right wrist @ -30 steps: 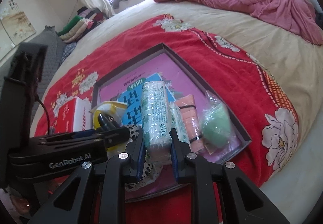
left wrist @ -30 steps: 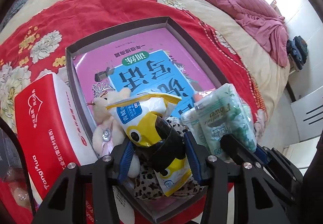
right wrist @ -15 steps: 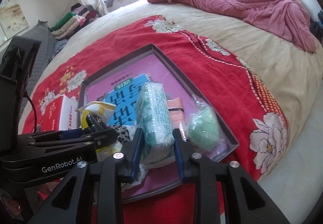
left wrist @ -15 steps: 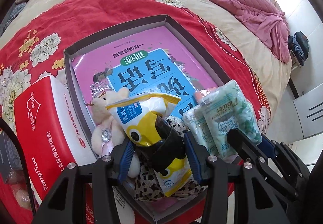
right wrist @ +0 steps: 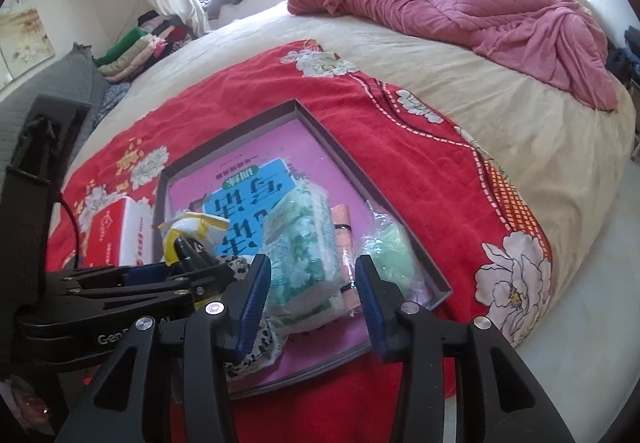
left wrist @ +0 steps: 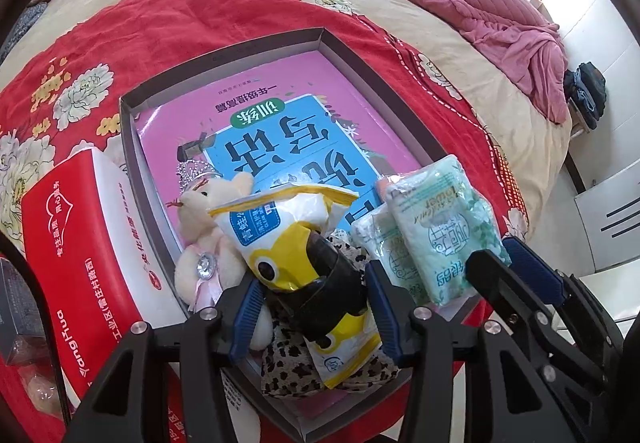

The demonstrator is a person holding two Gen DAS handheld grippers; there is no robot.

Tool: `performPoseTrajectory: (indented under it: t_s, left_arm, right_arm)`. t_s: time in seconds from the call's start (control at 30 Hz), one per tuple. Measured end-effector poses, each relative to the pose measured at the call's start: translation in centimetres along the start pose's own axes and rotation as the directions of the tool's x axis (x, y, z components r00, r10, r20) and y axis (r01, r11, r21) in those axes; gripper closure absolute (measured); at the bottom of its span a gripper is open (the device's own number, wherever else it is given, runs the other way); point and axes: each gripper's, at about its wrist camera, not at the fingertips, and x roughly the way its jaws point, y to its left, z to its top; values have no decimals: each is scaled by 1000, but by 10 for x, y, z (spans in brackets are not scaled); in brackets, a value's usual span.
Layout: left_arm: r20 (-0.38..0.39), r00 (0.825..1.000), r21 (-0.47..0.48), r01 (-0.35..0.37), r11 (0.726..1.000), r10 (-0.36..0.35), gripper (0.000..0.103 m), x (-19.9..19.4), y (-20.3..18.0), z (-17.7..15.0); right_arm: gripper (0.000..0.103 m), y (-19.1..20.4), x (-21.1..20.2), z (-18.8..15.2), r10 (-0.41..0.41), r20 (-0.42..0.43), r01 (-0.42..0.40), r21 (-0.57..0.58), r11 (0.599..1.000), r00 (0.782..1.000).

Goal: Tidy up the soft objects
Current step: 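Open both grippers to drop the snack packet and tissue pack into the tray, then move both open grippers back toward the remaining pile of items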

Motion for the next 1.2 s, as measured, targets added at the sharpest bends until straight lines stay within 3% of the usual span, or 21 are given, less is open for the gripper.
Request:
performPoseTrajectory:
  t_s: [0.2,0.3,0.4,0.6,0.67,1.0,1.13,1.2]
  left_arm:
    - [0,1000,0,9,1000,-9,52,-3,0,-2]
    - [5,1000,-7,25,1000,-25,51,-6,1,-2]
    - [20,999,-6,31,999,-31,50,-9,0,-2]
    - [42,999,-14,34,999,-33,44,-19,2,-4]
    - [55,998,-20,36,999,-35,37,-25,4,-5]
    - [114,993,-18,5,1000,-3,36,-56,6,-13]
    - [137,990,-11,-11,1000,13,26,-68,7,-19]
    - [149,989,-10,-23,1000,24,25,-73,8,-23]
  right_arm:
    - [57,3,-13,3,-14,23,14,-18,1000,1000]
    - [47,-1,-21,3,-19,38,18,3,1000,999]
    - [47,-3,-27,5,-26,48,25,12,1000,998]
    - [46,-5,-35,6,-49,62,48,13,999,997]
    - [46,-5,-38,6,-56,65,56,11,998,996]
    - [42,2,-47,5,-108,80,110,-23,994,991]
    - [41,2,-51,3,-122,81,124,-23,992,989]
    - [34,4,-53,2,-133,83,136,-31,990,988]
